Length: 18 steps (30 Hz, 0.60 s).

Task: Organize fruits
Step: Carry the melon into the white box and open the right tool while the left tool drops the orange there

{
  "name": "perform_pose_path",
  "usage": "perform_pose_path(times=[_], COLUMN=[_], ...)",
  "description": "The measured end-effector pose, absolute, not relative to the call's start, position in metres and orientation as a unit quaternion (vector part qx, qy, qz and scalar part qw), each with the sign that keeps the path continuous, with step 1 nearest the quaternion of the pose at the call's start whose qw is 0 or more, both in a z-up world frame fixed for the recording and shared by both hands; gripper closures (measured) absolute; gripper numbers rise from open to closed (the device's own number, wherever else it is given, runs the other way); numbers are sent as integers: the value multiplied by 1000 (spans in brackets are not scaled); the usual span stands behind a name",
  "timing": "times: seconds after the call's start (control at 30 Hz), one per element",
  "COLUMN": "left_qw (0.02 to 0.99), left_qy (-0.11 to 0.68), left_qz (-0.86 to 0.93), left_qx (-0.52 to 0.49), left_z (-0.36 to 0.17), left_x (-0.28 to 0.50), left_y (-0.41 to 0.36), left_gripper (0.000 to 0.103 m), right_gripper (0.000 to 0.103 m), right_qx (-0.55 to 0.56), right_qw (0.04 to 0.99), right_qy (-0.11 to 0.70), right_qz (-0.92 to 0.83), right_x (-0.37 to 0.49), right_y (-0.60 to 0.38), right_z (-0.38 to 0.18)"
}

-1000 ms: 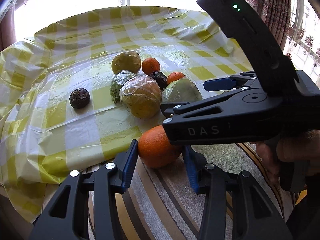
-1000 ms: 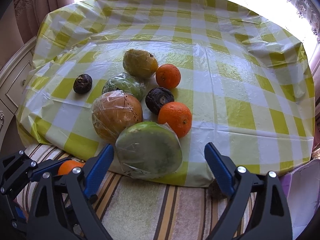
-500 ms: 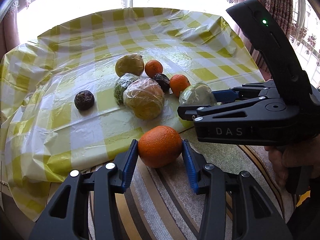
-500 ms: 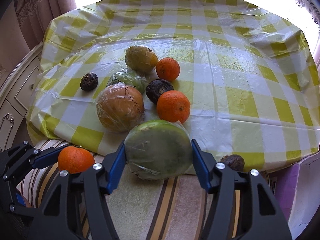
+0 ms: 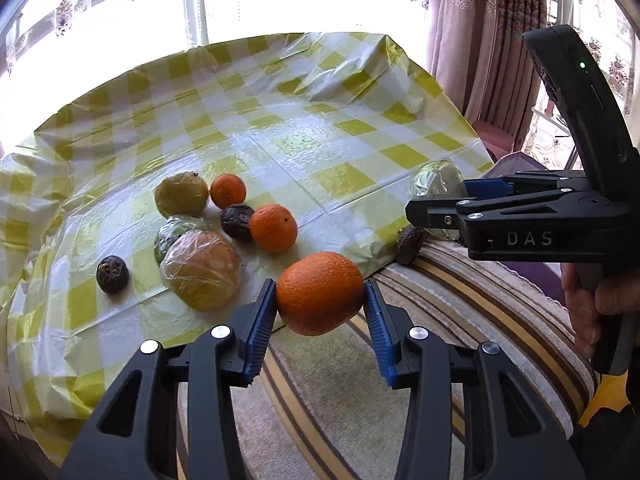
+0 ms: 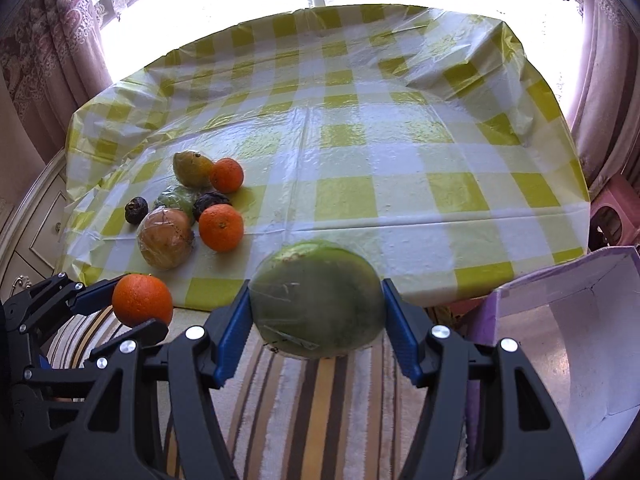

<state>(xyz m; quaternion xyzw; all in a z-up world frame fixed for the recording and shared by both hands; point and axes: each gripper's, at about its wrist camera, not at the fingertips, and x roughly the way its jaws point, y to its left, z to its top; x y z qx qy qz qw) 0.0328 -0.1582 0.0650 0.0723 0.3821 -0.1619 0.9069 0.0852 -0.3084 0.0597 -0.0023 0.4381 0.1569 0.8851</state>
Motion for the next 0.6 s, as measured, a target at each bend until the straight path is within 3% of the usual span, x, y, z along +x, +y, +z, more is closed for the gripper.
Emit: perform_pose_path(times=[0.6], left_qw=[858], left_qy=[375], left_qz=[-323], left_qx=[138], left_z=[65], left_x=[87], left_y=[-323], left_gripper=[61], right_gripper=[41], right_qx=[46], right_qw=[889], right_qy=[456], right_qz=[8], right_x=[101], right_y=[-476], right_z=[35])
